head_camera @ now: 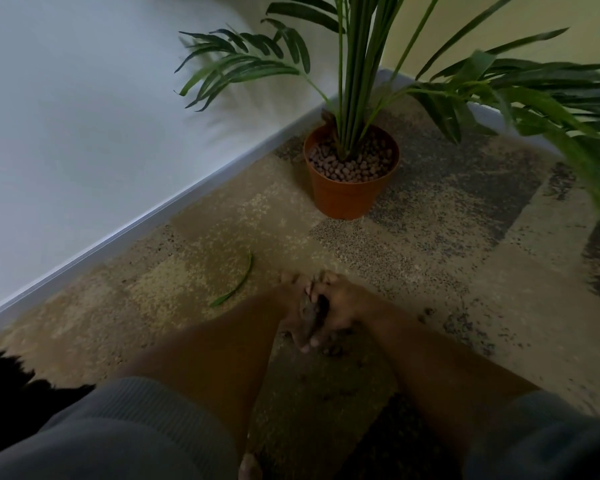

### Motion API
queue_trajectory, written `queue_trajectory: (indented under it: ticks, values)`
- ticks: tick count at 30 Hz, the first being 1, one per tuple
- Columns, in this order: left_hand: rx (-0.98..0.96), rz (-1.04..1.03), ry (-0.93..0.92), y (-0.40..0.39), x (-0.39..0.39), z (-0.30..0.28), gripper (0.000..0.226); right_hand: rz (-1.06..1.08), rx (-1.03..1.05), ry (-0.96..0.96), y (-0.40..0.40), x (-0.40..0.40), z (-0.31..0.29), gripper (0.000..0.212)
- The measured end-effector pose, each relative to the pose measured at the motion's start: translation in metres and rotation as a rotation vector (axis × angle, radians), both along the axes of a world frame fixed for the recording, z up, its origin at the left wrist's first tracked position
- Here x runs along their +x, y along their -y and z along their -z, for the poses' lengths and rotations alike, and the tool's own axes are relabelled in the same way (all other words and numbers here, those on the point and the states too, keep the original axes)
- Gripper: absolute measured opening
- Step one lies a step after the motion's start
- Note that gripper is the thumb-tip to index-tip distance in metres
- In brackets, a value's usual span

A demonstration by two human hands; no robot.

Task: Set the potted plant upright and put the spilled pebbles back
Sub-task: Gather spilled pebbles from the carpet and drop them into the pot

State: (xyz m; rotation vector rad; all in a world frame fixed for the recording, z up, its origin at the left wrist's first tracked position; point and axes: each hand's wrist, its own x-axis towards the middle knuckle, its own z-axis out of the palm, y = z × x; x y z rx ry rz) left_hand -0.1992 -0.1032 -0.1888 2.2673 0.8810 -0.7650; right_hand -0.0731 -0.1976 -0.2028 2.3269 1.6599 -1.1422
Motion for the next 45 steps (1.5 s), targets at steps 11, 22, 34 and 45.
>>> queue_trajectory:
  ticks: [11, 22, 34, 45]
  values:
    - [0.064, -0.024, 0.25, 0.001, -0.022, 0.016, 0.079, -0.031, 0.09, 0.038, 0.013, -0.01, 0.008, 0.116]
    - [0.059, -0.036, 0.207, 0.012, -0.015, 0.016, 0.084, 0.049, 0.277, -0.151, 0.017, -0.016, 0.009, 0.035]
    - [0.091, -0.149, 0.322, 0.018, -0.008, 0.022, 0.018, 0.105, 0.405, -0.167, 0.022, -0.009, 0.005, 0.02]
    - [-0.411, -0.802, 0.38, 0.017, 0.004, 0.019, 0.013, 1.247, 0.133, -1.062, 0.021, -0.003, -0.003, 0.008]
